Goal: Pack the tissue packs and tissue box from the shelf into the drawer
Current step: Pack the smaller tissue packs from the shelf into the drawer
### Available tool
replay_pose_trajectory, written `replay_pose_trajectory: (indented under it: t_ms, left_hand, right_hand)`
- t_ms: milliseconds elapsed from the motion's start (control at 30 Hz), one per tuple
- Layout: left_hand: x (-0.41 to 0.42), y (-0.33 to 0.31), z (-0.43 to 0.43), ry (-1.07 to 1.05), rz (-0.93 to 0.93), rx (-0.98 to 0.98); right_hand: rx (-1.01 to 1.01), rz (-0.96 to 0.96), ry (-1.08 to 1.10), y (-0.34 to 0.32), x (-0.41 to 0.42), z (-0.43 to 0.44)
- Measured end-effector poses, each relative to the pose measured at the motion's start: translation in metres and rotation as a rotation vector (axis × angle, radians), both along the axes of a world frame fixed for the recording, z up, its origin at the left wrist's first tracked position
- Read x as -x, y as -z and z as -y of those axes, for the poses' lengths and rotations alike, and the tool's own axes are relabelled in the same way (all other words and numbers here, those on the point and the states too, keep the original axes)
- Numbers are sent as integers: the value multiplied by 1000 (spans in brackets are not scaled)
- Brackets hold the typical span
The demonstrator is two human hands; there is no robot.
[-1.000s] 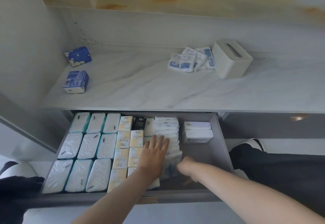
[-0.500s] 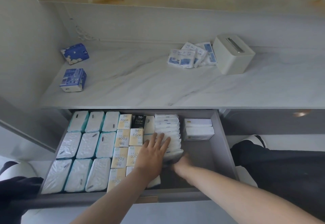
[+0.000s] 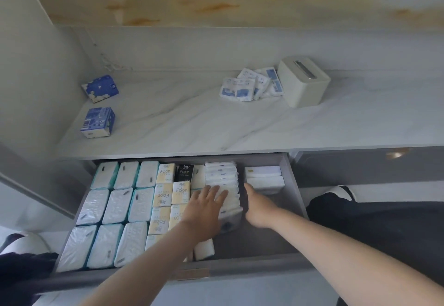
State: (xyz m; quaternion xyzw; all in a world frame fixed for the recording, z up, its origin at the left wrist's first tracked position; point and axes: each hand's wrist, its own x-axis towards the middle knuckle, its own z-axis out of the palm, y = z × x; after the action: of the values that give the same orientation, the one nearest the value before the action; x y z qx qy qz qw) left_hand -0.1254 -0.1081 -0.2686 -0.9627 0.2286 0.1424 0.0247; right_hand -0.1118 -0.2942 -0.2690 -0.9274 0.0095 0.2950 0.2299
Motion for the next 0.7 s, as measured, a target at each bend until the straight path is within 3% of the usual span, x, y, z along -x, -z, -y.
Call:
replay_pose_trajectory:
  t_ms: [100, 267, 400, 700]
  left_hand:
    - [-14, -22, 6, 25, 33, 79]
    - [-60, -65, 23, -24, 107, 216]
    - [-113, -95, 37, -86, 173, 285]
    - [-236, -111, 69, -175, 236, 224]
  right_hand:
    - [110, 191, -150, -33, -10, 15]
    - [120, 407, -235, -81, -55, 30]
    - [76, 455, -207, -111, -106, 47]
    - [89, 556, -15, -114, -231, 65]
